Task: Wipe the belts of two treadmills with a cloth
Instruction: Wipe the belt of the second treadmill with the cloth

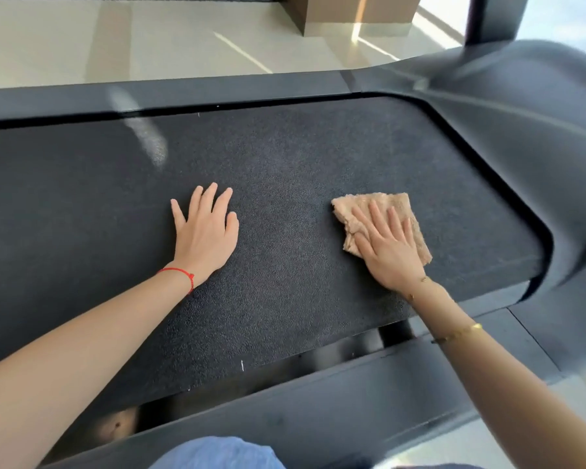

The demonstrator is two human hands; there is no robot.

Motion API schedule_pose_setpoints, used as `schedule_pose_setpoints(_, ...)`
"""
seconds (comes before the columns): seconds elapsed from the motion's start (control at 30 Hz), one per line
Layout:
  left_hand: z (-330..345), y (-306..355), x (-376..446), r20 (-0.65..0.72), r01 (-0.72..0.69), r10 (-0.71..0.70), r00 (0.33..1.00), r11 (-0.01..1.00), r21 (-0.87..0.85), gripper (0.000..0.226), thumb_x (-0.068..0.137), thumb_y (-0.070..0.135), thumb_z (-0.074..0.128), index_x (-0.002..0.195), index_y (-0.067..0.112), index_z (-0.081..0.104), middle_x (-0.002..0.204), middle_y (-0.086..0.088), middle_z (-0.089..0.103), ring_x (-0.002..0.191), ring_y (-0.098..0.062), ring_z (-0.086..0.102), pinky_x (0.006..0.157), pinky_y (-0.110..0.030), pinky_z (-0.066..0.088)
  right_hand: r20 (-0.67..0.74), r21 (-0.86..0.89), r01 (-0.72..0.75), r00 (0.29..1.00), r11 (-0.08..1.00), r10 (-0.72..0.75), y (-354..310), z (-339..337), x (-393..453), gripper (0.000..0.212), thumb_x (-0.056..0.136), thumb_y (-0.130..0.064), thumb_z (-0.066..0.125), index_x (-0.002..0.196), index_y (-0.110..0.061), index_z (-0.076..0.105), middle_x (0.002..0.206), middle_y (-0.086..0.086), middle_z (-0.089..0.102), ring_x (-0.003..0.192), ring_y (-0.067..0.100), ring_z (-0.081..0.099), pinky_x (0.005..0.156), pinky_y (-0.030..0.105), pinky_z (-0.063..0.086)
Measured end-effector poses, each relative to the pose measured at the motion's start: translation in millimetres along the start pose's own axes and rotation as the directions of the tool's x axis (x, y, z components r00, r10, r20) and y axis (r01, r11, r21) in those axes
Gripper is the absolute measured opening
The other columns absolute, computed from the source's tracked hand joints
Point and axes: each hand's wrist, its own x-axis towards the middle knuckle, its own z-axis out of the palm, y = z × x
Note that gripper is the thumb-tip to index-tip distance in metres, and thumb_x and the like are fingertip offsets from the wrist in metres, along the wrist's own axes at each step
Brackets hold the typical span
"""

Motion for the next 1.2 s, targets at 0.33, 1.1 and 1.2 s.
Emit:
schedule_pose_setpoints(0.33, 7.6, 33.6, 19.3, 0.017, -0.048, 0.048, 0.999, 0.998, -0.044, 0.052, 0.104, 0.028, 0.034, 0.155, 0.022, 0.030, 0.164, -0.004, 0.021, 0.153, -0.023, 0.009, 0.120, -0.064, -0.001, 0.042, -0.021, 0.489, 0.872, 0.872, -0.488, -63.6, 23.7, -68.2, 0.052, 0.105, -0.049, 0.022, 0.155, -0.043, 0.007, 0.164, -0.016, -0.001, 0.152, 0.016, -0.010, 0.122, 0.038, -0.010)
schedule_pose_setpoints(1.1, 35.3, 65.5, 45.8, -0.045, 0.125, -0.124, 0.991, 0.992, 0.024, 0.055, 0.104, 0.033, 0.033, 0.157, 0.021, 0.025, 0.165, -0.004, 0.018, 0.154, -0.023, 0.009, 0.121, -0.062, 0.000, -0.005, -0.035, 0.304, 0.953, 0.952, -0.304, 43.2, -16.7, 115.7, 0.052, 0.106, -0.043, 0.025, 0.155, -0.038, 0.011, 0.165, -0.008, 0.000, 0.153, 0.025, -0.005, 0.122, 0.043, -0.006)
schedule_pose_setpoints(1.2, 37.5, 65.3, 46.2, -0.055, 0.131, -0.128, 0.990, 0.990, 0.054, 0.056, 0.103, 0.034, 0.030, 0.157, 0.021, 0.025, 0.165, -0.004, 0.019, 0.154, -0.022, 0.009, 0.121, -0.062, 0.002, 0.011, -0.008, 0.184, 0.983, 0.983, -0.184, 36.2, -26.4, 187.1, 0.052, 0.106, -0.044, 0.020, 0.156, -0.038, 0.008, 0.166, -0.004, 0.000, 0.152, 0.029, -0.005, 0.122, 0.047, -0.007)
